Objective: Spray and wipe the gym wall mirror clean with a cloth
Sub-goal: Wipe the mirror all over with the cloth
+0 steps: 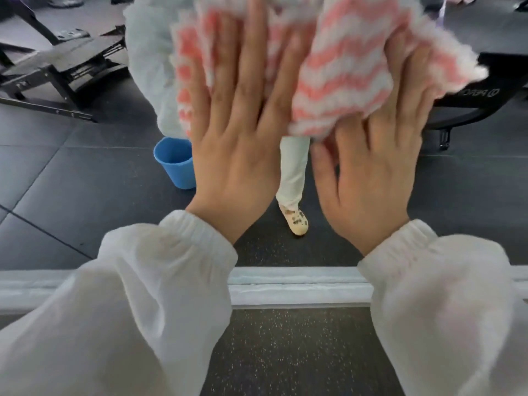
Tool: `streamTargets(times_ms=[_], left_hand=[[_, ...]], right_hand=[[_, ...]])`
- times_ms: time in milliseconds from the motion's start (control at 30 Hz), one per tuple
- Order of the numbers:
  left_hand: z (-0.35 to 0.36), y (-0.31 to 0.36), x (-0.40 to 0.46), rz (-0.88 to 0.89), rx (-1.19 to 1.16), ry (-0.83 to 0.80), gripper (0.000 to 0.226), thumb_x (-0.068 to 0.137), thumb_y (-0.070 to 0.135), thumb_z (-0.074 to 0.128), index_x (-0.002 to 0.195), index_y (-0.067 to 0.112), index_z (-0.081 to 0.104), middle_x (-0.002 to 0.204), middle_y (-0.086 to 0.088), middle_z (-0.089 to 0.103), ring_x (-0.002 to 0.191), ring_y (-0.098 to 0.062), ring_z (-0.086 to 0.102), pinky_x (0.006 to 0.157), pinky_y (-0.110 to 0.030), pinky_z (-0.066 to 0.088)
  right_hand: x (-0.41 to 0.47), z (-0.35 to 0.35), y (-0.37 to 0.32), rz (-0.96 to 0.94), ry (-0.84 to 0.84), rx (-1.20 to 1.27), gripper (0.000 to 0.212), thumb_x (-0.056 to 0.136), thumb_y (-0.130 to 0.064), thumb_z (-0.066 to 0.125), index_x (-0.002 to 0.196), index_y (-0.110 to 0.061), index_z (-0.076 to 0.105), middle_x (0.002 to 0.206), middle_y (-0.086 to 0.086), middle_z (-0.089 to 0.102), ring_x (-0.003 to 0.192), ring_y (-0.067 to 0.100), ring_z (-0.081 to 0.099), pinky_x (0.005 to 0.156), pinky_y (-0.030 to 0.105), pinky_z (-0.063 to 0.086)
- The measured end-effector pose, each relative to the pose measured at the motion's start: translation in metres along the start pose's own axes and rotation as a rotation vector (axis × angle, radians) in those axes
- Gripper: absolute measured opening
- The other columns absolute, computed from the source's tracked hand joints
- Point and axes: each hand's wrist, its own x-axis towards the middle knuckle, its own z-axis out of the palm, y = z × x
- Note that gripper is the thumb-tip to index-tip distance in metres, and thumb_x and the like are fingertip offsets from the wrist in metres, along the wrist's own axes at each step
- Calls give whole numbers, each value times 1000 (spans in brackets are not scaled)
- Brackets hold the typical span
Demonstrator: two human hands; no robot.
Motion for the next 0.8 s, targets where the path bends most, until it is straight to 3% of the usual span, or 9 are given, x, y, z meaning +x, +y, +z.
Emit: streamTargets(times_ms=[133, 233, 300, 400, 500, 567, 633, 733, 800], left_hand=[[23, -10, -76, 294, 50, -203, 50, 92, 8, 44, 140, 4, 30, 157, -16, 8, 146, -25, -7, 117, -41, -7], [36, -25, -153, 595, 83, -603, 44, 89, 11, 33, 128, 8, 55, 134, -10, 53, 130, -28, 43, 116, -41, -4], [38, -35, -194, 786, 128, -844, 53, 85, 18, 34, 136, 4, 43, 135, 4, 52, 126, -21, 47, 116, -39, -2], [45, -38, -240, 1057, 325, -1046, 70, 94, 15, 21, 133, -12, -32, 147, -11, -19, 138, -30, -14, 112, -40, -15], [53, -28, -264, 1121, 222, -1575, 72, 102, 14, 22, 119, 4, -47, 117, -9, -56, 110, -24, -49, 92, -39, -34], [61, -40, -285, 1136, 134, -1582, 80, 100, 9, 28, 116, 11, -51, 123, -4, -57, 112, -21, -54, 90, -37, -41], [71, -62, -315, 1121, -59, -1365, 89, 90, 2, 36, 132, 12, -42, 145, -2, -38, 131, -19, -41, 104, -34, -34], [74, -71, -333, 1073, -36, -1305, 102, 67, 1, 54, 149, 5, -7, 157, -5, 11, 146, -21, -3, 118, -36, -6], [73, -66, -342, 1116, 24, -1403, 95, 75, -1, 58, 145, 0, -6, 157, -9, 8, 144, -22, -4, 117, -38, -11]], right_hand=[[-71, 23, 2, -43, -161, 12, 46, 100, -32, 34, 138, -6, 29, 146, 20, 14, 136, 38, 10, 116, 45, -1], [-151, 42, 12, -185, -418, -59, 55, 96, -32, 35, 144, -8, 25, 150, 14, 13, 134, 34, 14, 115, 47, 1], [-204, 54, 21, -329, -651, -91, 51, 92, -32, 36, 137, -8, 37, 150, 9, 23, 134, 34, 19, 115, 48, 0], [-253, 68, 21, -523, -987, -99, 54, 80, -24, 59, 129, -4, 56, 149, 8, 32, 136, 33, 29, 116, 46, -2], [-270, 84, -1, -572, -1157, -164, 66, 75, -26, 64, 136, -4, 49, 148, 10, 40, 138, 29, 35, 115, 45, 2], [-285, 95, -12, -708, -1205, -185, 66, 94, -26, 42, 149, -3, 16, 159, 10, 9, 146, 29, 4, 111, 50, -17], [-293, 103, -23, -795, -1339, -257, 61, 100, -26, 25, 150, -4, -2, 159, 10, -9, 144, 30, -15, 101, 49, -28], [-303, 118, -32, -849, -1357, -291, 59, 102, -29, 19, 149, -5, -7, 159, 8, -13, 144, 29, -15, 101, 48, -24], [-312, 124, -35, -889, -1416, -300, 58, 103, -31, 17, 149, -5, -9, 158, 8, -14, 145, 28, -12, 109, 45, -18]])
